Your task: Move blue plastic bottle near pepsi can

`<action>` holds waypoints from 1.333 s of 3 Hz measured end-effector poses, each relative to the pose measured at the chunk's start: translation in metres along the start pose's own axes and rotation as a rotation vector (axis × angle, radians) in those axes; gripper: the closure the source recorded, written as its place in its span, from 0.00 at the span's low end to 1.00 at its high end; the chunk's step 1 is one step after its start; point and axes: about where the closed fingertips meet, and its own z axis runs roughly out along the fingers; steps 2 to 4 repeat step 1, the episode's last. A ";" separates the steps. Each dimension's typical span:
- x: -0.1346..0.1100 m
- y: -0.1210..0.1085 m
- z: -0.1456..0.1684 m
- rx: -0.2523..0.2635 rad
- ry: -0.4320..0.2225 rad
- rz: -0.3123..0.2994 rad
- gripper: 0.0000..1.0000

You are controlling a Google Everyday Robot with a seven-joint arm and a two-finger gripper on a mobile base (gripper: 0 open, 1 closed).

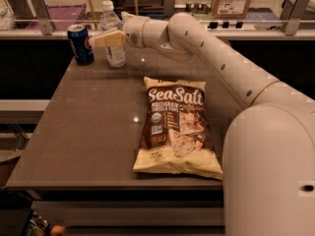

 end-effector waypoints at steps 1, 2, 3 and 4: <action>0.000 0.000 0.000 0.000 0.000 0.000 0.00; 0.000 0.000 0.000 0.000 0.000 0.000 0.00; 0.000 0.000 0.000 0.000 0.000 0.000 0.00; 0.000 0.000 0.000 0.000 0.000 0.000 0.00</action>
Offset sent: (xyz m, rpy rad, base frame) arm 0.0000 0.0000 0.0000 0.0000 0.0000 0.0000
